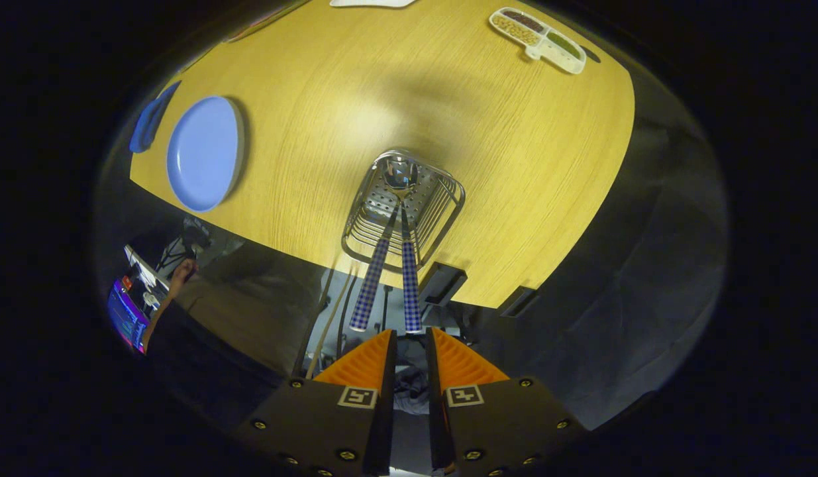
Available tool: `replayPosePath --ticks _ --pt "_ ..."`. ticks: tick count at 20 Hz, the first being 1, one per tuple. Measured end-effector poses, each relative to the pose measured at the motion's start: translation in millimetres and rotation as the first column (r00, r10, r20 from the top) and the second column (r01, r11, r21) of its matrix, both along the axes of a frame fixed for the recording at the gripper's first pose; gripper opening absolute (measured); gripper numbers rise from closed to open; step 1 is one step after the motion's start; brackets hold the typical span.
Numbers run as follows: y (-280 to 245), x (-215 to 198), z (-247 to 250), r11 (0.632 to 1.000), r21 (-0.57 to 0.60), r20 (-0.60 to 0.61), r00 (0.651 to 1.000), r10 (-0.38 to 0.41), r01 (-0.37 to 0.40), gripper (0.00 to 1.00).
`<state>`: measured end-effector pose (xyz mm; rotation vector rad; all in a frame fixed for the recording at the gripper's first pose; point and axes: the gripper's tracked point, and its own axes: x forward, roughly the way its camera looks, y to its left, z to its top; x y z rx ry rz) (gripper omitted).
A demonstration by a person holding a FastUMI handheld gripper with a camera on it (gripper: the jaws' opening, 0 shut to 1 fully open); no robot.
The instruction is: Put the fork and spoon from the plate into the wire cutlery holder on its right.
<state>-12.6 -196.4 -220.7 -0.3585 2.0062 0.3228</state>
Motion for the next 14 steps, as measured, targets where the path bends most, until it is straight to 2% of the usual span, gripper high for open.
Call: replayPosePath --ticks 3,5,6,9,10,13,14 --pt "5.3 3.2 22.0 0.998 0.046 0.198 0.979 -0.041 0.032 0.23" --pt "19.5 12.7 35.7 0.995 0.084 0.345 0.936 -0.073 0.047 0.23" --pt "29.0 19.3 44.8 0.993 0.109 0.423 0.901 -0.093 0.051 0.23" --pt "62.2 35.8 71.9 0.979 0.191 0.641 0.747 -0.177 0.068 0.24" --pt "76.3 42.8 82.3 0.97 0.232 0.703 0.676 -0.219 0.073 0.24" --pt "100.4 58.1 112.8 0.964 0.261 0.85 0.461 -0.255 0.053 0.25" --pt "108.1 60.9 127.9 0.961 0.273 0.883 0.382 -0.271 0.05 0.33"
